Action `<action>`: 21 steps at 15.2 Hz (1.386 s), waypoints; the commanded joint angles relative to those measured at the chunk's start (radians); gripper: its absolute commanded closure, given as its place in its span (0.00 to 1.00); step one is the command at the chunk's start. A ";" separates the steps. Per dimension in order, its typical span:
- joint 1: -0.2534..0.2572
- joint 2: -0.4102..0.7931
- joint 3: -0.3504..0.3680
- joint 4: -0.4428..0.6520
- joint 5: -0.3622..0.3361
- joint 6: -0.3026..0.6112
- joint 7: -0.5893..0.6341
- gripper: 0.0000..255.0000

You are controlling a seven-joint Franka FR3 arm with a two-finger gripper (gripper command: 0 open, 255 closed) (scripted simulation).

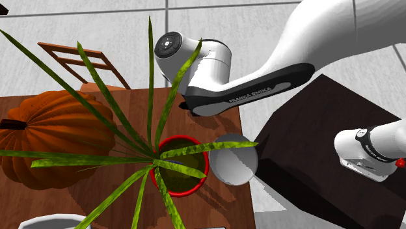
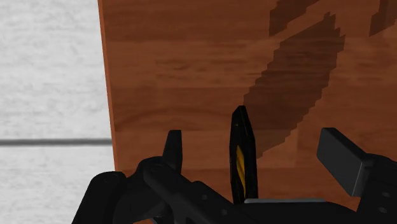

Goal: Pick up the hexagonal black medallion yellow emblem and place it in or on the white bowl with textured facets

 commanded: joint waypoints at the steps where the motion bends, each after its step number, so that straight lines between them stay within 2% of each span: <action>1: 0.001 0.012 -0.002 -0.007 -0.004 0.019 0.001 0.00; 4: 0.001 0.035 -0.007 -0.020 -0.010 0.055 0.005 0.00; 12: 0.001 0.035 -0.007 -0.020 -0.010 0.055 0.005 0.00; 13: 0.001 0.035 -0.007 -0.020 -0.010 0.055 0.005 1.00; 21: 0.001 0.035 -0.007 -0.020 -0.010 0.055 0.005 1.00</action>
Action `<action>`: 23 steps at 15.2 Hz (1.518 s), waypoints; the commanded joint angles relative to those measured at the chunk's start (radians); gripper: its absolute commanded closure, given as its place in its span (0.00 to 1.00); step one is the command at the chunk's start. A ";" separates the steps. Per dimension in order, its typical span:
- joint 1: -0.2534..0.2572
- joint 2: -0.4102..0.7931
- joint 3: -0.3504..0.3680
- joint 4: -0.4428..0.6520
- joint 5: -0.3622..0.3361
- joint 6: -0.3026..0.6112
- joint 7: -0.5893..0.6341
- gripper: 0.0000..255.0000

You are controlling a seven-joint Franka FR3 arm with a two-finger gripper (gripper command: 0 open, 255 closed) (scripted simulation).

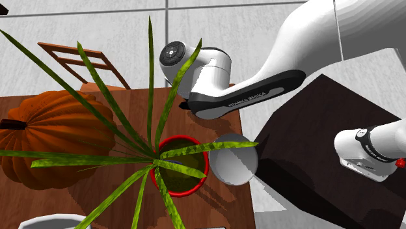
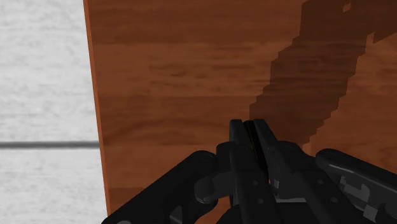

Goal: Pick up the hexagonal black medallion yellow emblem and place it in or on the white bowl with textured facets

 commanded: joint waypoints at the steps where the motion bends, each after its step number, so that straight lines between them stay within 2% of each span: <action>1: 0.000 0.000 0.000 0.000 0.000 0.000 0.000 1.00; 23: -0.014 -0.166 0.025 0.038 0.037 -0.201 -0.028 1.00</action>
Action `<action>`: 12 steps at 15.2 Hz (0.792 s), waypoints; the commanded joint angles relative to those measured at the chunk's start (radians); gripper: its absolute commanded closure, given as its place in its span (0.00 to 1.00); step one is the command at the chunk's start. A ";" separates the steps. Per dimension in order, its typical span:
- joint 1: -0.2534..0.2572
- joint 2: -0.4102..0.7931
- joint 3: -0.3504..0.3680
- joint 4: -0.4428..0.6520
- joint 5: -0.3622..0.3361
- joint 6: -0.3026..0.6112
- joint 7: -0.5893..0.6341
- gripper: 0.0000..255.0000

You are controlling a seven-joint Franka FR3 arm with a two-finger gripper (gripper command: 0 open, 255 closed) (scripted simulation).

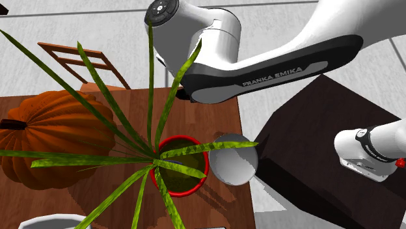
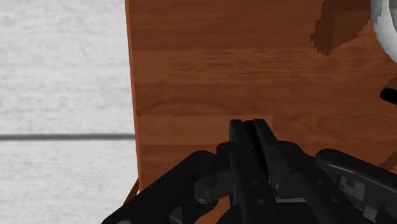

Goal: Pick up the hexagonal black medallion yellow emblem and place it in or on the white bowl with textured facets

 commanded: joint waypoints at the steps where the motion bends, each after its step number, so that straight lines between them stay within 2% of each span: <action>1: 0.000 -0.009 0.002 0.013 0.003 -0.022 -0.002 1.00; 11: -0.001 -0.056 0.008 0.071 0.015 -0.125 -0.014 1.00; 12: 0.002 -0.090 0.014 0.017 0.020 -0.106 -0.001 1.00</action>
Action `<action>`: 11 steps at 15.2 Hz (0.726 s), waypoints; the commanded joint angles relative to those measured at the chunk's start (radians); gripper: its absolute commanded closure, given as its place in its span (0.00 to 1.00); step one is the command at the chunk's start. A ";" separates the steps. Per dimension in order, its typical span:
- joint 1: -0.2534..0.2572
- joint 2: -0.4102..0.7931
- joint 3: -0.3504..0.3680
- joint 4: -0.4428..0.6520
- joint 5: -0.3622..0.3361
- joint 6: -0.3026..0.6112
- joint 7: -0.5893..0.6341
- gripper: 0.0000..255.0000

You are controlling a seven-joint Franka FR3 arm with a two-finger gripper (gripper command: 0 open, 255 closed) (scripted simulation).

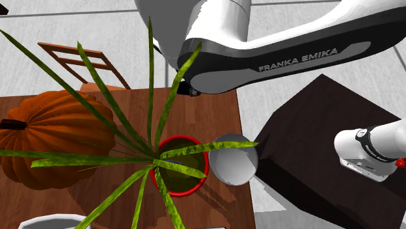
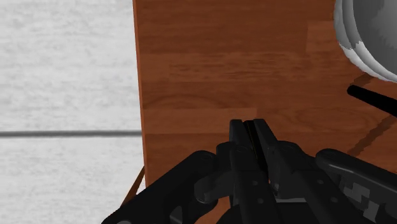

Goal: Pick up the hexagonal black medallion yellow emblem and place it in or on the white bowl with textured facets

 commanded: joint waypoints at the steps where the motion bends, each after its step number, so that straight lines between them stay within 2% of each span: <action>1: 0.005 -0.051 0.009 -0.073 0.008 0.021 0.018 1.00; 11: 0.058 -0.331 0.082 -0.471 0.078 0.140 0.143 1.00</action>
